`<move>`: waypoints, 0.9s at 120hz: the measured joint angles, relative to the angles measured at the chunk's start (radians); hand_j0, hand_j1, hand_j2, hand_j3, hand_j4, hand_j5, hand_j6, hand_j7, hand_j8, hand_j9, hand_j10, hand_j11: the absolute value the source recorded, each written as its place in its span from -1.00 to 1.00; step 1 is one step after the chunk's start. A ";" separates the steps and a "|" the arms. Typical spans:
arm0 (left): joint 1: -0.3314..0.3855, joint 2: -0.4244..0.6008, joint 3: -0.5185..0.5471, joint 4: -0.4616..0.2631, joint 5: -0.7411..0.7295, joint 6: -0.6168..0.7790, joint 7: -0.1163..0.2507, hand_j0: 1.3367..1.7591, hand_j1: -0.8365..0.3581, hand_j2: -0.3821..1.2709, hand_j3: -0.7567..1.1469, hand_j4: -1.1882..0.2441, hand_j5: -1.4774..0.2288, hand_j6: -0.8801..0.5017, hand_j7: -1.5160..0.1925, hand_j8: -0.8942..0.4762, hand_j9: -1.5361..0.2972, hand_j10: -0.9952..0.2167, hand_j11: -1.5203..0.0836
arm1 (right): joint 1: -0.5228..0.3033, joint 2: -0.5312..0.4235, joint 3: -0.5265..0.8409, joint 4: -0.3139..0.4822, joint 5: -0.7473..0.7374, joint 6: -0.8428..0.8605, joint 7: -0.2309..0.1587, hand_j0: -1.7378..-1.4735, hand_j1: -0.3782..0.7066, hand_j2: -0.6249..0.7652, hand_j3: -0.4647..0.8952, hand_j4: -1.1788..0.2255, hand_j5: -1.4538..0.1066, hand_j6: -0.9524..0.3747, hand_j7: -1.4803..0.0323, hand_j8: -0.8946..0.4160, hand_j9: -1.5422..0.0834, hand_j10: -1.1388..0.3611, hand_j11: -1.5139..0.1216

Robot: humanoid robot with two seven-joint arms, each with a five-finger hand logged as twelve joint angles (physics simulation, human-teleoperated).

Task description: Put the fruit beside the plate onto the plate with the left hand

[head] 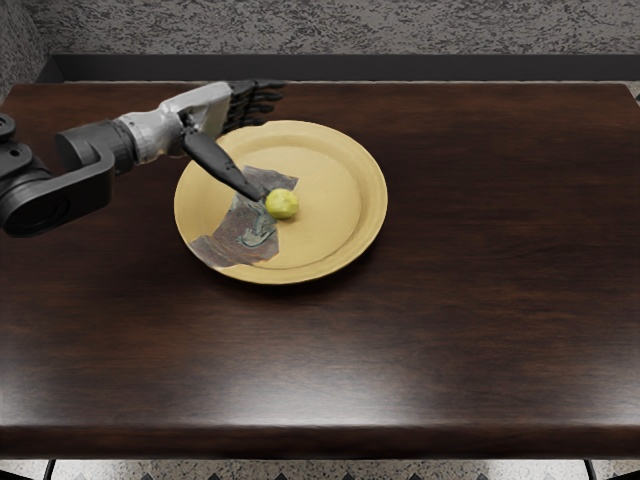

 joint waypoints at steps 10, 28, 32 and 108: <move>0.016 0.027 -0.001 -0.073 -0.078 -0.018 0.049 0.52 0.89 -0.49 -0.20 0.58 0.64 0.20 0.69 0.24 0.60 0.55 0.81 | 0.001 0.000 0.000 0.001 -0.001 0.001 0.000 -0.40 -0.87 -0.11 -0.32 0.63 0.81 0.39 0.90 0.31 0.84 0.47 0.80; 0.015 0.029 -0.019 -0.175 -0.257 -0.094 0.156 0.52 0.94 -0.51 -0.20 0.62 0.69 0.24 0.73 0.28 0.64 0.60 0.85 | 0.001 0.000 0.000 0.006 -0.001 0.001 0.000 -0.40 -0.87 -0.11 -0.32 0.63 0.81 0.39 0.90 0.31 0.84 0.47 0.80; 0.016 0.039 -0.023 -0.186 -0.299 -0.132 0.165 0.52 0.94 -0.52 -0.20 0.63 0.70 0.24 0.74 0.28 0.64 0.61 0.86 | 0.000 0.000 0.000 0.008 -0.001 0.001 0.000 -0.40 -0.87 -0.11 -0.32 0.63 0.81 0.39 0.90 0.32 0.84 0.47 0.80; 0.132 0.449 -0.030 -0.272 -0.682 -0.491 0.501 0.52 0.98 -0.54 -0.20 0.66 0.73 0.28 0.77 0.31 0.67 0.64 0.89 | -0.002 0.000 0.000 0.040 -0.001 0.001 0.001 -0.40 -0.87 -0.11 -0.32 0.63 0.81 0.39 0.90 0.32 0.84 0.47 0.80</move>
